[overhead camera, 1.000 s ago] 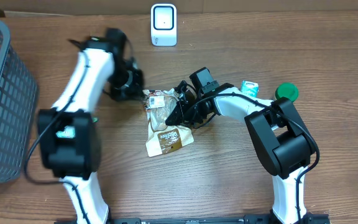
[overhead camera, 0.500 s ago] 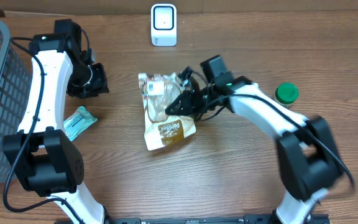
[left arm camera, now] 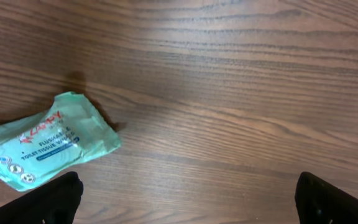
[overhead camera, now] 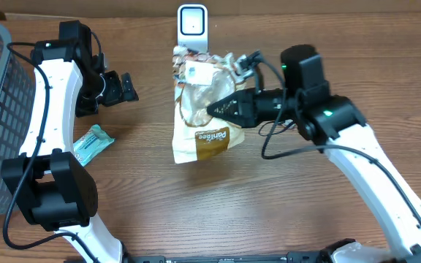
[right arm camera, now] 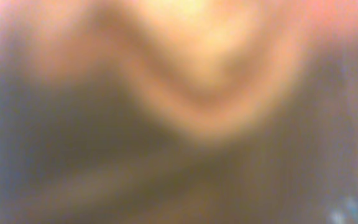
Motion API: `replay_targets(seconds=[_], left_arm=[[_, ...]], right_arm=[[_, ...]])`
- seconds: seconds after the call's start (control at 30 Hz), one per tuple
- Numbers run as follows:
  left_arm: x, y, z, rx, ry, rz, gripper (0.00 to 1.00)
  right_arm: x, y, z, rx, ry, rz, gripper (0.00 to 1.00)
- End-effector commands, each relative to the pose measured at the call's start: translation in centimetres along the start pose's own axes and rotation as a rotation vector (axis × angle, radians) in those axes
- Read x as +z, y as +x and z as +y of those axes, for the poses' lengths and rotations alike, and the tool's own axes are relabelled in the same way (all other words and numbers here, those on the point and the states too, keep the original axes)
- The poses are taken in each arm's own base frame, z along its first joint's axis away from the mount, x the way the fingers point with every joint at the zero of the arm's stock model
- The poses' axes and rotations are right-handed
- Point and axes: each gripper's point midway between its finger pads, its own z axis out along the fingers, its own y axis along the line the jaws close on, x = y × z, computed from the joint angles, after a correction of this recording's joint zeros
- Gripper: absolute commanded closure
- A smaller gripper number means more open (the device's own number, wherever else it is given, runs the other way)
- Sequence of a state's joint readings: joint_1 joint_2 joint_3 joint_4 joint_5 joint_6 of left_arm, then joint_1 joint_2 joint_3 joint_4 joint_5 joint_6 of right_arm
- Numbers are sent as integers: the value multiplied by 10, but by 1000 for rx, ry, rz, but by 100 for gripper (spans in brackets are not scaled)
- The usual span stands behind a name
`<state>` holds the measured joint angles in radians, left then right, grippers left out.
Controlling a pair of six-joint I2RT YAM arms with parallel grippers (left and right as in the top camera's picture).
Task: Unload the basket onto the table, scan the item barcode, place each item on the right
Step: 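Carry the brown snack bag up to the scanner with the right gripper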
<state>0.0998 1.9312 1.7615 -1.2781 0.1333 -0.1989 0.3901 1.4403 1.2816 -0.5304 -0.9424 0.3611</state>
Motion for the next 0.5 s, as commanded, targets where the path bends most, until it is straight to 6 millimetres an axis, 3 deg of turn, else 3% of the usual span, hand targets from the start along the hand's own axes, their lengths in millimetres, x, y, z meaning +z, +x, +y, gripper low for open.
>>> replay_targets(seconds=[0.0,0.23,0.47], left_arm=[[1,-3,1,14,-9,-7,0],[1,-3,1,14,-9,-6,0],[1,-3,1,14,-9,-6,0]], right_arm=[[-15,-3,26,-16,-30,-31,96],[-26,-5,36,9,8,-45,96],[-50,-29,37,-33,211,-128,96]])
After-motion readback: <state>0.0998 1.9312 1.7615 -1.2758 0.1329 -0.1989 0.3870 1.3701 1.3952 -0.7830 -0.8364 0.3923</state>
